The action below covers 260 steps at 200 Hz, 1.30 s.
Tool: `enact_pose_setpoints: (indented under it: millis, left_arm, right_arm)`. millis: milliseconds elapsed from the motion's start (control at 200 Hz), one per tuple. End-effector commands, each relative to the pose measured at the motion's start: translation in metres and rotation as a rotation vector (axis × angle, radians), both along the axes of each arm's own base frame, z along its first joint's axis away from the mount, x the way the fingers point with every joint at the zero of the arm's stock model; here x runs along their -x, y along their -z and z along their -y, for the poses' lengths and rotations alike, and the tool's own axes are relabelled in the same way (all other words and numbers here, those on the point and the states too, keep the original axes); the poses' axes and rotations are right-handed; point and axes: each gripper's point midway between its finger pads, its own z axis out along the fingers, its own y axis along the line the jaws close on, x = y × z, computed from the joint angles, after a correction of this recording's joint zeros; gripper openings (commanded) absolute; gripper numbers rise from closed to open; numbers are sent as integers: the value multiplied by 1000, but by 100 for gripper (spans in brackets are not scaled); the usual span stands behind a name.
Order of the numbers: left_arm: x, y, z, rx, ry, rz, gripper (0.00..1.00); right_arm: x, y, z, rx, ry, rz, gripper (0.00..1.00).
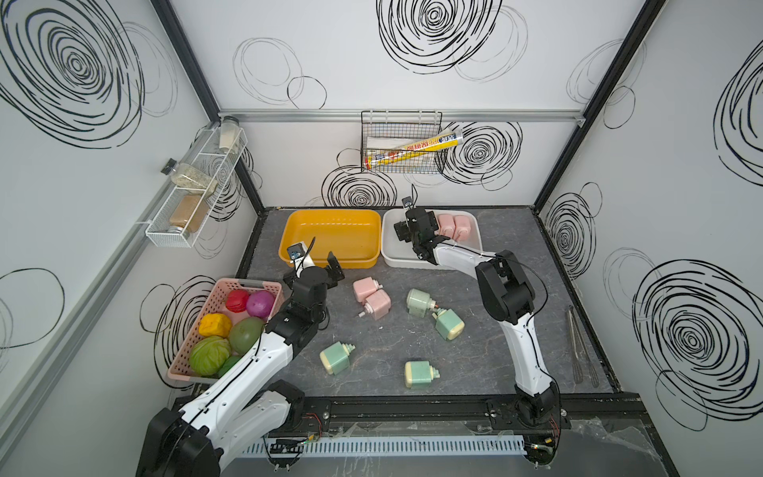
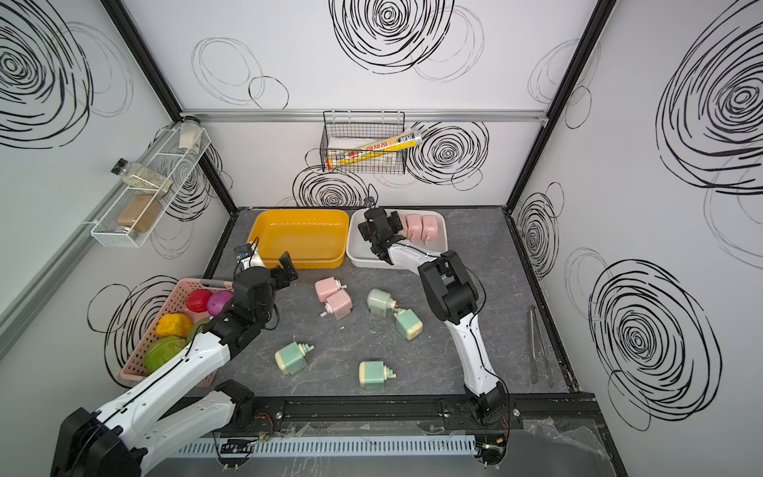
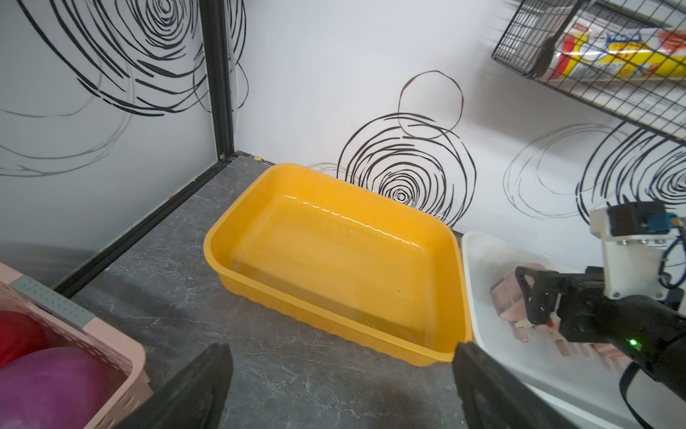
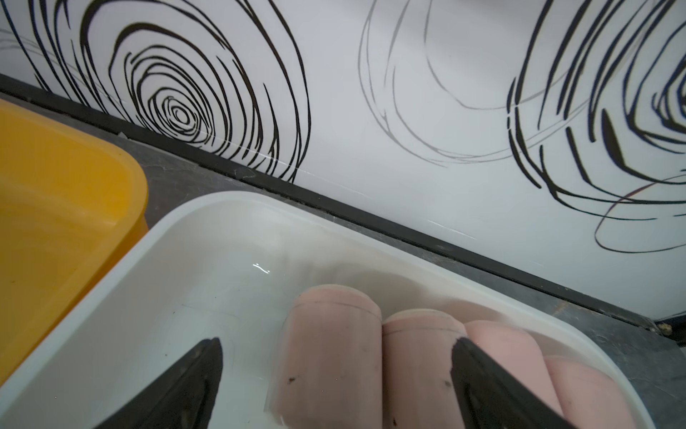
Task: Place the pencil sharpeners by color into the storage box
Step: Place the pencil sharpener in the storage box.
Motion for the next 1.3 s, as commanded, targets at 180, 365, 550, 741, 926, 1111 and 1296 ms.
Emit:
enact_pose_setpoints:
  millis: [180, 365, 550, 741, 926, 1111, 1296]
  left_arm:
    - [15, 10, 59, 40, 210, -65, 99]
    - [30, 21, 90, 63, 288, -100, 99]
    - [37, 37, 111, 33, 369, -163, 99]
    - [49, 47, 124, 33, 491, -158, 99]
    - [58, 58, 133, 45, 569, -175, 99]
    - [55, 69, 133, 38, 559, -208, 99]
    - [44, 70, 123, 99, 535, -233, 99]
  right_arm:
    - [-22, 3, 17, 185, -4, -92, 100]
    - [-26, 11, 13, 231, -29, -142, 100]
    - [-26, 13, 5, 239, -50, -156, 100]
    - [-33, 14, 16, 294, 38, -142, 100]
    - [-37, 12, 19, 307, 66, -136, 100]
    - [-36, 11, 12, 303, 47, -147, 100]
    - [-32, 13, 0, 308, -1, -161, 100]
